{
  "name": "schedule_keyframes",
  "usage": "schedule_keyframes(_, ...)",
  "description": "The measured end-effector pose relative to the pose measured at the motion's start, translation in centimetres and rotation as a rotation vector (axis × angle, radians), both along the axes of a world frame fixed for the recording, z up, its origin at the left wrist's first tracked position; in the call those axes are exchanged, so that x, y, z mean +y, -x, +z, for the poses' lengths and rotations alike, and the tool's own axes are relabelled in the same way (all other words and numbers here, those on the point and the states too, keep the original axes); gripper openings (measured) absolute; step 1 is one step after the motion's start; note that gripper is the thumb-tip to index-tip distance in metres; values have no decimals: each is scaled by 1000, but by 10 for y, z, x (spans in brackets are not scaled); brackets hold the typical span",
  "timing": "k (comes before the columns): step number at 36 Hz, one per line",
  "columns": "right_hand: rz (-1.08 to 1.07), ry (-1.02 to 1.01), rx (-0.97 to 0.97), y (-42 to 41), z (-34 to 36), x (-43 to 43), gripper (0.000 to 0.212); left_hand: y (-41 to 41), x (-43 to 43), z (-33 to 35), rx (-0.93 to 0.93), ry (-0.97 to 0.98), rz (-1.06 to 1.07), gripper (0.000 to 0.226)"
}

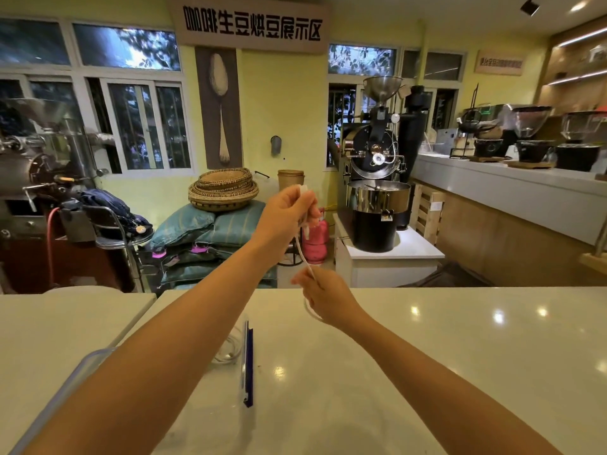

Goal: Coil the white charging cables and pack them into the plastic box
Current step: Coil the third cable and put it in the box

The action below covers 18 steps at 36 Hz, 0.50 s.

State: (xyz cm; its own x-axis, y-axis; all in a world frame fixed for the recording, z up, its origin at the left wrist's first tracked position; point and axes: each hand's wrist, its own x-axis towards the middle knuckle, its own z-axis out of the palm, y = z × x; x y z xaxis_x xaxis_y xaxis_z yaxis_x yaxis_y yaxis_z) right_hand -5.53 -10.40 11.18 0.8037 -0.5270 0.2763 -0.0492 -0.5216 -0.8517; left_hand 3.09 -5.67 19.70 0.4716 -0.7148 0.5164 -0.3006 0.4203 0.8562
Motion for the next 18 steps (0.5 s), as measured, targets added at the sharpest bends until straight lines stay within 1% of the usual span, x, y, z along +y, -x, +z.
schedule_keyframes(2,13,-12,-17,3,3,-1,20,-6,1,-3,-100,-13,105,28)
schedule_keyframes(4,52,-121,-29,8,9,1,17,-11,3,-7,-223,-39,183,28)
schedule_keyframes(6,92,-184,-10,15,16,0,21,-15,4,-14,-353,-86,257,28)
schedule_keyframes(8,117,-142,62,23,25,0,21,-16,3,-23,-497,-146,308,32)
schedule_keyframes(11,126,74,141,31,40,-3,16,-14,-1,-36,-680,-237,341,41)
schedule_keyframes(14,68,355,161,36,52,-14,23,-12,-1,-41,-692,-294,347,40)
schedule_keyframes(16,14,445,163,39,58,-24,27,-8,0,-43,-635,-346,284,38)
schedule_keyframes(18,-21,518,156,41,65,-32,25,-2,3,-45,-529,-386,175,37)
